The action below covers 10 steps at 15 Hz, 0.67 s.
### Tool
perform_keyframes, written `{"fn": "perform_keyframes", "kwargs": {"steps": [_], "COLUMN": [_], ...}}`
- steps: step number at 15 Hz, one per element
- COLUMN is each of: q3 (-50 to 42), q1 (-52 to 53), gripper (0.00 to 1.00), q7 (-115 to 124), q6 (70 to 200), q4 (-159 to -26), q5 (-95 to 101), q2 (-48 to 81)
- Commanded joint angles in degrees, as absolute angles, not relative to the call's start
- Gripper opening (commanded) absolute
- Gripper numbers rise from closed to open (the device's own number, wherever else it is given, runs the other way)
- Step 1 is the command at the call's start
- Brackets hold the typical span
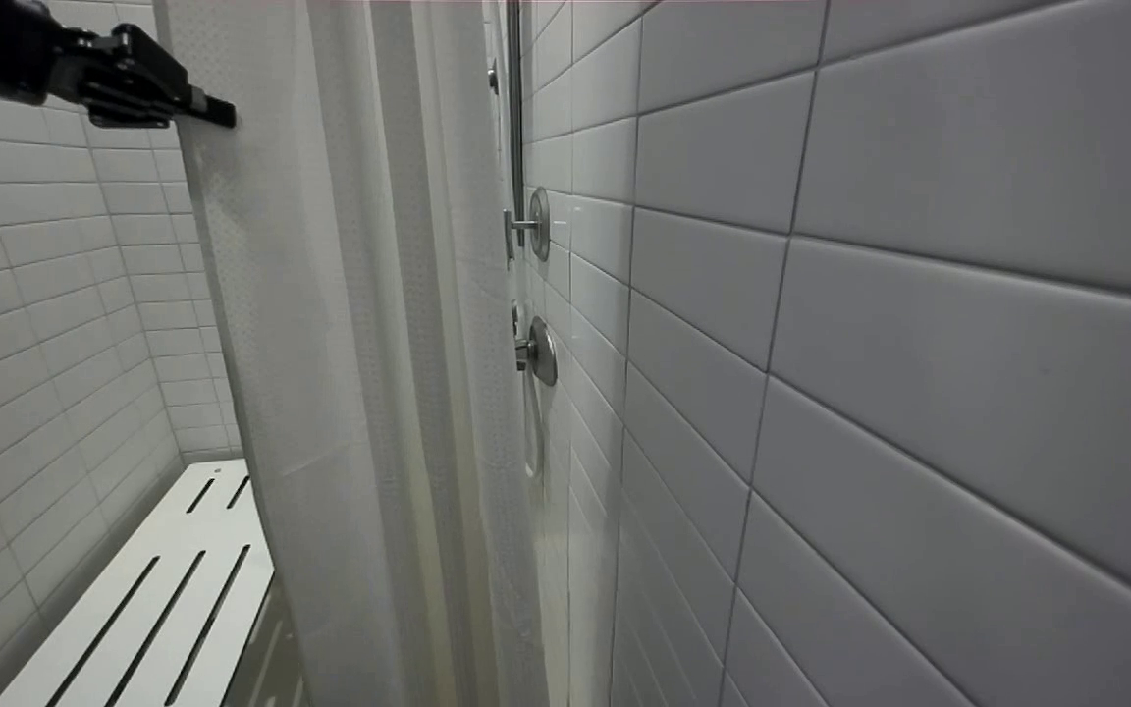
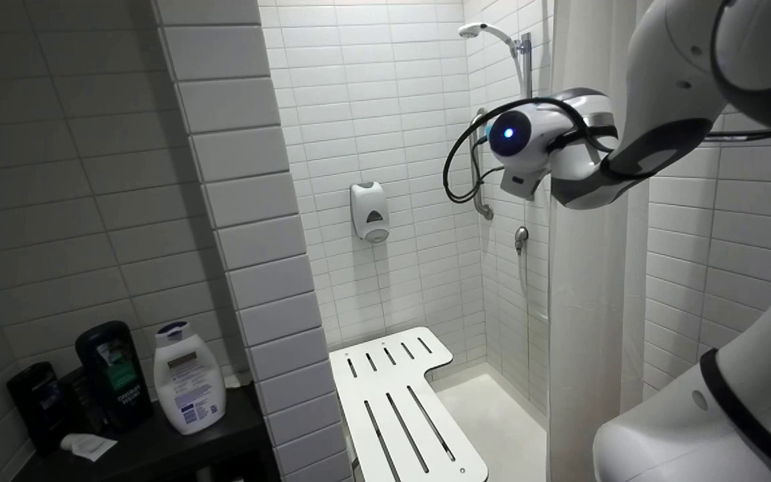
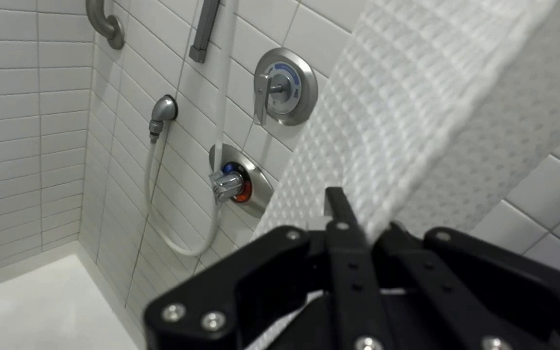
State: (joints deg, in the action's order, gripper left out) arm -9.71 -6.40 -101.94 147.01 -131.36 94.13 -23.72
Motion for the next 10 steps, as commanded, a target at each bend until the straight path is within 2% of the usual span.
{"fn": "perform_keyframes", "kwargs": {"steps": [1,10], "q3": [-7.93,-2.87], "q1": [-5.15,-0.66], "gripper": [0.0,0.0], "q7": [-105.02,-110.44], "q6": [147.41,146.52], "q4": [-135.38,-141.13], "q5": [95.35,97.31], "q2": [-27.21,-30.32]}}
